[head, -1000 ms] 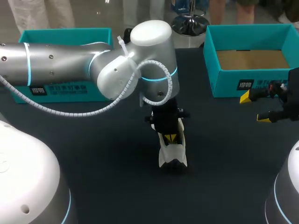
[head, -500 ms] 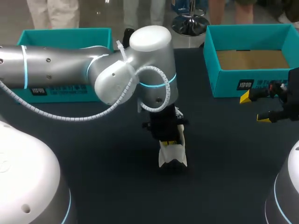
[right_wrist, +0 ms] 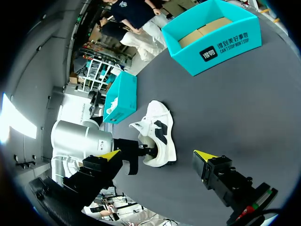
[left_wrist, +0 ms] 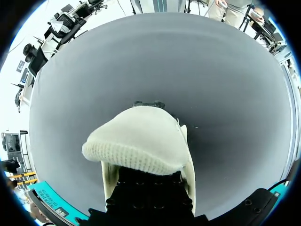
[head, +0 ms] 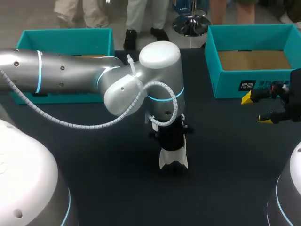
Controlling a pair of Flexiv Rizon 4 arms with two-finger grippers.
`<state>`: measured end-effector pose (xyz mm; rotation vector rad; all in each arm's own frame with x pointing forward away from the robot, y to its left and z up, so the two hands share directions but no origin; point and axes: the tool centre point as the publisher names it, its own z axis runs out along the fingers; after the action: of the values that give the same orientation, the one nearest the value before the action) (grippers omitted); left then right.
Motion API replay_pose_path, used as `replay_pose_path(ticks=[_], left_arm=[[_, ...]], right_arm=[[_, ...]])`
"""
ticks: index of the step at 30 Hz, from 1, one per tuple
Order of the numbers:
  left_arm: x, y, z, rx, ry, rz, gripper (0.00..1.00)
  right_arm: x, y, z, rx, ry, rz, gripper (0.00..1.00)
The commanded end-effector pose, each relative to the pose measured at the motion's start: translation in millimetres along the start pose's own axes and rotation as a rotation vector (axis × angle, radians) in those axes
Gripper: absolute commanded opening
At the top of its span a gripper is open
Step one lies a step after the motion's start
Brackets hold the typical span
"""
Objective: Take the shoe out of the shoebox, open the shoe tongue, remove and reinsert the insole, then place the shoe into the shoebox
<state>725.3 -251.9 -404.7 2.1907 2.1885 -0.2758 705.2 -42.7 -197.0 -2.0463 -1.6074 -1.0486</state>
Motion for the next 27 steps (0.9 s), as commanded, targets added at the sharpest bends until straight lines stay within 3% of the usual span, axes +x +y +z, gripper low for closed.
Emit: replay_pose_path(ticks=[1, 12, 27], left_arm=[[-2.3, -0.4, 4.8, -0.011, -0.007, -0.002, 0.0], [0.0, 9.3, -36.8, -0.144, -0.063, -0.008, 0.0], [-4.4, 29.9, -5.3, -0.194, -0.011, -0.039, 0.0]], right_arm=[[0.0, -0.9, -0.1, -0.001, -0.002, 0.001, 1.0], [0.0, -0.9, -0.1, -0.001, -0.002, 0.001, 1.0], [0.0, -0.9, -0.1, -0.001, -0.002, 0.001, 1.0]])
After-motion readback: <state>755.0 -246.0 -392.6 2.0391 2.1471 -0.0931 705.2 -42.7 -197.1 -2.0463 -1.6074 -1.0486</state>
